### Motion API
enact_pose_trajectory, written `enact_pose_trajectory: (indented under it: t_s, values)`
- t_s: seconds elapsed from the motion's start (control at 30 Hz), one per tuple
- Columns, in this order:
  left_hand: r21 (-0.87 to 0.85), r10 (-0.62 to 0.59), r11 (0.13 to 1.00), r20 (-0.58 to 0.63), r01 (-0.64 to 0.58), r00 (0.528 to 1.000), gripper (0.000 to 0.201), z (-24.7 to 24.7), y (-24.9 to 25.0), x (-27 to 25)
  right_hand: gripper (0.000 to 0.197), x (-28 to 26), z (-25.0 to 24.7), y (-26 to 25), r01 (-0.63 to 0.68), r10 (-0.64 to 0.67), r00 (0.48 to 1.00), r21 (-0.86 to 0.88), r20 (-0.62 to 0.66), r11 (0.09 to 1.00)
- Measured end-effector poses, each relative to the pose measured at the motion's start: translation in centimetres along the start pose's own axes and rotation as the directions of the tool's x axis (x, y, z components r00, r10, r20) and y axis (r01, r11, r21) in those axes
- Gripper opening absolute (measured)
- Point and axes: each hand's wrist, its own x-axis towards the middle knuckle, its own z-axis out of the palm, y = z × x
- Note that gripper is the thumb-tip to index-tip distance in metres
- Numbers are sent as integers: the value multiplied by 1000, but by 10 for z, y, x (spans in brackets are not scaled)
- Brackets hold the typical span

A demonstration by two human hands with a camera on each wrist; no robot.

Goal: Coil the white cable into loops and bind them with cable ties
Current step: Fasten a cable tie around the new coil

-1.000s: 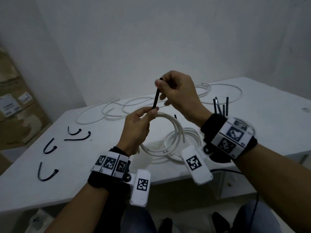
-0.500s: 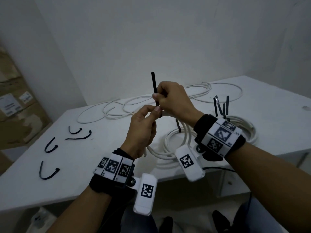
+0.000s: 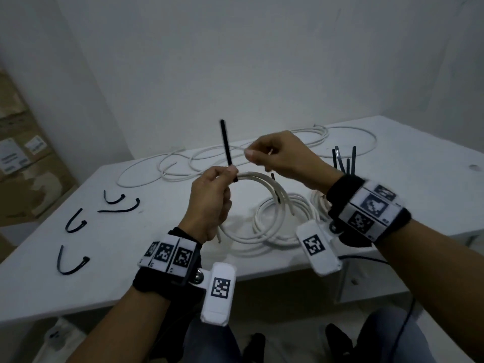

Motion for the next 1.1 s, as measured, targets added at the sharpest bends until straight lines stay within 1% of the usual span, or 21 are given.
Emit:
enact_pose_trajectory:
  t_s: [0.07, 0.13, 0.2, 0.3, 0.4, 0.43, 0.47, 0.53, 0.57, 0.63, 0.7, 0.73, 0.8, 0.83, 0.9, 1.0, 1.1]
  values:
    - [-31, 0, 1000, -21, -1, 1000, 18, -5, 5, 6, 8, -10, -6, 11, 1, -1, 1000, -78, 4, 997]
    - [-55, -12, 998, -37, 9, 999, 16, -10, 8, 9, 7, -23, -8, 22, -39, 39, 999, -96, 4, 995]
    - [-80, -33, 996, -45, 29, 998, 16, -11, 9, 12, 6, -34, -9, 29, -87, 87, 996, -45, 3, 995]
    - [-86, -74, 994, -36, 70, 997, 18, -8, 7, 14, 6, -41, -5, 33, -111, 111, 994, 56, 8, 992]
    - [-186, -150, 971, 14, 150, 989, 22, -6, 7, 14, 12, -42, 0, 36, -104, 111, 993, 156, -36, 982]
    - [-225, -176, 958, 33, 179, 984, 23, -5, 7, 13, 12, -42, 0, 37, -112, 122, 992, 234, -29, 966]
    - [-254, -194, 946, 50, 201, 980, 23, -4, 8, 13, 12, -43, 0, 38, -133, 141, 990, 344, 2, 929]
    - [-283, -207, 934, 69, 218, 976, 23, -3, 9, 13, 11, -46, 1, 40, -207, 173, 978, 570, 115, 795]
    - [-294, -210, 930, 70, 221, 975, 23, -2, 9, 14, 10, -48, 2, 41, -240, 175, 971, 636, 164, 733]
    - [-340, -215, 913, 62, 223, 975, 22, 0, 11, 15, 9, -50, 6, 43, -266, 186, 964, 690, 191, 673]
    - [-425, -196, 883, 48, 197, 979, 22, 0, 12, 14, 12, -49, 9, 47, -277, 234, 959, 719, 162, 638]
    - [-474, -177, 862, 53, 181, 983, 28, -1, 12, 13, 16, -48, 10, 49, -277, 259, 955, 731, 141, 623]
    - [-554, -150, 812, 109, 186, 983, 38, -2, 7, 11, 20, -46, 8, 53, -267, 294, 951, 744, 99, 612]
    - [-568, -149, 797, 142, 204, 979, 40, -4, 4, 10, 19, -46, 6, 55, -261, 301, 950, 743, 84, 617]
    - [-558, -157, 794, 193, 240, 968, 39, -6, -2, 5, 15, -46, 2, 56, -250, 297, 952, 739, 71, 626]
    - [-472, -132, 841, 295, 264, 946, 39, -10, -10, -4, 12, -48, -3, 56, -236, 282, 957, 754, 71, 613]
    - [-327, -69, 923, 373, 201, 925, 43, -18, -15, -12, 12, -50, -5, 56, -243, 293, 953, 768, 75, 592]
